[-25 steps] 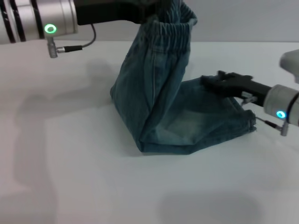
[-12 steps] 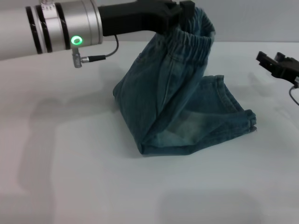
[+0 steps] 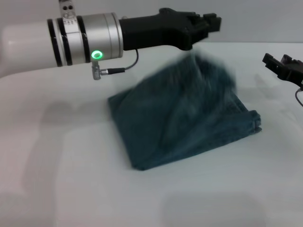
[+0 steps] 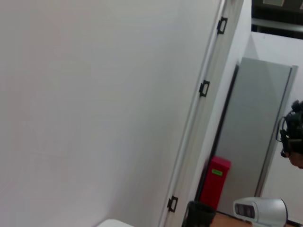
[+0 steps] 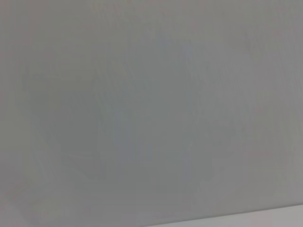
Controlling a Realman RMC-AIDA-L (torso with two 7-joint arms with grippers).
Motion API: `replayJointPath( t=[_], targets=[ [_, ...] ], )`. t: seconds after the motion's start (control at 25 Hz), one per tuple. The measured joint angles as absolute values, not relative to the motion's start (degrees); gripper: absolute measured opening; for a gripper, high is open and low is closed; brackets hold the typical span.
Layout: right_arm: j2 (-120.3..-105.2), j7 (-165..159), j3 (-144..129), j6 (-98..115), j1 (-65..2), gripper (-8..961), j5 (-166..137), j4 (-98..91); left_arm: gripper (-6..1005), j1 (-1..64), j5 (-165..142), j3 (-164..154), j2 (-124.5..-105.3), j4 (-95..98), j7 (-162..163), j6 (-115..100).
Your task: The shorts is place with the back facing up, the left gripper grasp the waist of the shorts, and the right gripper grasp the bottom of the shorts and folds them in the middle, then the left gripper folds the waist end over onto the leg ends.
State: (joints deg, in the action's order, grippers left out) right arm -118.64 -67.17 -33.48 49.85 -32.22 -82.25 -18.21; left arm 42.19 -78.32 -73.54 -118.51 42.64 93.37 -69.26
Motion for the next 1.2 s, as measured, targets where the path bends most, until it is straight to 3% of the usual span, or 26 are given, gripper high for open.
replayJointPath(
  t=[0.04,0.44,0.8,0.92,1.2],
  targets=[
    [-118.64,-67.2,-33.5,49.9,-32.2,631,-82.2,-18.2,20,42.3,-78.1,-74.1,-118.52,42.6,93.3,-69.2],
    [-118.65,-67.2,-33.4,50.4,-31.9,631,-82.2,-18.7,390,40.2,-72.3,-77.8,-118.59,42.8,91.3,-67.1],
    [-118.66,-66.8,-34.2,62.3,-31.0,631,-82.4,-21.3,686,30.8,-54.1,-76.6,-118.30,42.7,76.8,-68.2],
    [-118.55,-66.8,-37.4,69.4,-30.3,631,-82.8,-22.6,781,24.8,-43.3,-76.8,-118.39,42.2,67.3,-68.6],
    [-118.47,-66.7,-52.9,83.9,-29.1,631,-84.5,-27.0,808,20.6,-32.1,-76.5,-118.19,36.6,59.1,-73.4]
  ],
)
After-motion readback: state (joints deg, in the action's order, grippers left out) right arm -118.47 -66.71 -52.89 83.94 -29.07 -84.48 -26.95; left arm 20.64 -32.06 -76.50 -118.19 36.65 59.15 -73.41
